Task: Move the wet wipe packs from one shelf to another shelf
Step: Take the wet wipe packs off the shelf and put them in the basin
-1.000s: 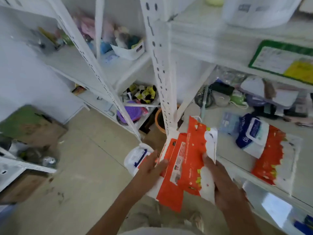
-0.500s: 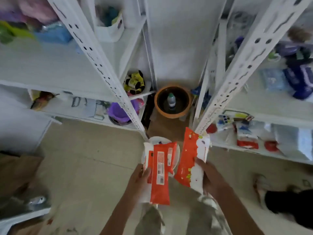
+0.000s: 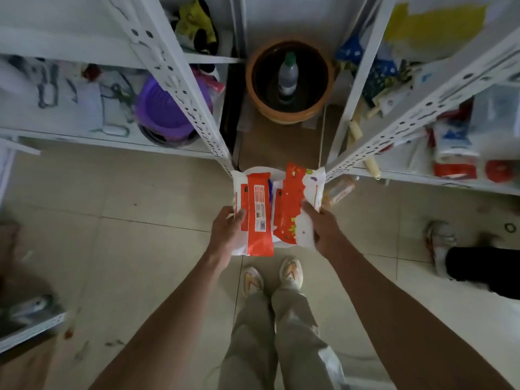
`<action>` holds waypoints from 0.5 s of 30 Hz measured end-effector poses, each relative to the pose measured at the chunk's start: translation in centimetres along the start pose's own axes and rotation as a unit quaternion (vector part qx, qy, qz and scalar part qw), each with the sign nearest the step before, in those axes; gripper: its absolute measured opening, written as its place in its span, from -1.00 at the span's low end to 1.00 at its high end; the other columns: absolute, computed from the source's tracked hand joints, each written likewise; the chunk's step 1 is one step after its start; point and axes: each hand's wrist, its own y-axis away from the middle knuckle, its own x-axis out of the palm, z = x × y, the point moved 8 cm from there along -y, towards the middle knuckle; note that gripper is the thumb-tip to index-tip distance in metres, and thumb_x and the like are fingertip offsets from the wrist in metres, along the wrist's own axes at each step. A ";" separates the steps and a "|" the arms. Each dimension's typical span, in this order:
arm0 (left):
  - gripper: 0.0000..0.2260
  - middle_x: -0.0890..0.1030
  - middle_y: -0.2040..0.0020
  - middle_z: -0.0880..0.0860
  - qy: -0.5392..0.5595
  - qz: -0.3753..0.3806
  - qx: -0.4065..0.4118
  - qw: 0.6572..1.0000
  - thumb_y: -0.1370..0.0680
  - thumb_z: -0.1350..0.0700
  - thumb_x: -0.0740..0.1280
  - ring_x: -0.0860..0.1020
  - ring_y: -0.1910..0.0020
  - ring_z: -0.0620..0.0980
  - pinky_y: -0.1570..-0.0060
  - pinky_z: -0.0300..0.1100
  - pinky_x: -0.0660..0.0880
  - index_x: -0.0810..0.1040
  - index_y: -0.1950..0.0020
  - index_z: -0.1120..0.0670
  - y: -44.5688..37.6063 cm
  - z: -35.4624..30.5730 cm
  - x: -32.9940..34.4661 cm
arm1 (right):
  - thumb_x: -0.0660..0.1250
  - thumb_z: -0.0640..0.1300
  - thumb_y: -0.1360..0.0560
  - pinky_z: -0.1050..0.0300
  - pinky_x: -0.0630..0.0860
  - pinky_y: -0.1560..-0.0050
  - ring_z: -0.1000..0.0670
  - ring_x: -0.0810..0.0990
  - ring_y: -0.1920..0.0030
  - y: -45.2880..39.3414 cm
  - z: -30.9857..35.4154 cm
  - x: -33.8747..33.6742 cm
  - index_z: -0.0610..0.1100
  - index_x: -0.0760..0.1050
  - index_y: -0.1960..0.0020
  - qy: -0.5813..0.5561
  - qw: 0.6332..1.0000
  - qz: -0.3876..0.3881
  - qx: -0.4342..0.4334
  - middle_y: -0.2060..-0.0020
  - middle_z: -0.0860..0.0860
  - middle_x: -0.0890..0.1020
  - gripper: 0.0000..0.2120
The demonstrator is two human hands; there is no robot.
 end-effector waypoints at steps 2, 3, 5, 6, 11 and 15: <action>-0.90 0.76 0.12 -0.13 -0.017 0.009 -0.009 1.000 -0.53 -0.10 0.40 0.75 0.13 -0.09 0.20 -0.20 0.67 0.62 0.09 -0.10 -2.2 0.6 0.4 | 0.49 -0.04 -0.54 -0.04 0.66 0.15 -0.14 0.74 -0.02 -2.1 -0.3 -0.1 -0.02 0.58 -0.14 0.021 1.000 -0.008 -0.012 -0.05 -0.09 0.75 -0.79; -0.86 0.74 0.19 -0.19 -0.030 0.005 -0.014 0.999 -0.50 -0.11 0.41 0.74 0.20 -0.17 0.25 -0.26 0.64 0.59 0.11 -0.06 -3.3 1.0 0.4 | 0.49 -0.04 -0.54 -0.03 0.66 0.14 -0.13 0.74 -0.01 -3.4 -0.5 0.0 -0.01 0.58 -0.13 0.040 0.999 -0.010 -0.026 -0.03 -0.07 0.75 -0.81; -0.86 0.69 0.34 -0.28 -0.074 0.014 -0.027 0.997 -0.53 -0.03 0.44 0.67 0.34 -0.31 0.32 -0.33 0.56 0.57 0.16 -0.03 -5.5 1.8 0.8 | 0.50 -0.05 -0.53 -0.04 0.67 0.07 -0.08 0.73 0.03 -5.2 -0.6 0.0 -0.05 0.58 -0.15 0.100 0.993 -0.023 -0.052 0.00 -0.02 0.73 -0.77; -0.87 0.69 0.36 -0.27 -0.102 0.021 -0.031 0.994 -0.57 0.02 0.43 0.66 0.37 -0.32 0.32 -0.34 0.54 0.58 0.16 -0.02 -6.6 2.1 1.1 | 0.52 -0.04 -0.51 -0.08 0.68 0.00 -0.08 0.73 0.02 -5.8 -0.6 0.0 -0.10 0.58 -0.21 0.147 0.987 -0.033 -0.063 -0.03 -0.03 0.73 -0.69; -0.87 0.67 -0.03 -0.05 -0.216 0.015 -0.050 0.975 -0.64 -0.04 0.32 0.64 0.13 -0.08 0.13 -0.20 0.51 0.56 -0.04 0.01 -9.1 3.8 1.6 | 0.55 -0.03 -0.45 -0.21 0.65 -0.19 -0.18 0.70 -0.15 -6.8 -1.3 -0.2 -0.19 0.56 -0.32 0.327 0.933 -0.098 -0.110 -0.19 -0.13 0.71 -0.50; -0.63 0.59 -0.12 -0.03 -0.228 0.004 -0.070 0.971 -0.62 -0.10 0.33 0.58 0.07 -0.05 0.26 -0.29 0.43 0.49 -0.30 0.12 -7.7 3.2 1.7 | 0.51 -0.03 -0.51 -0.06 0.60 -0.19 -0.20 0.65 -0.21 -5.4 -1.1 -0.3 -0.19 0.52 -0.40 0.357 0.923 -0.095 -0.104 -0.24 -0.14 0.66 -0.48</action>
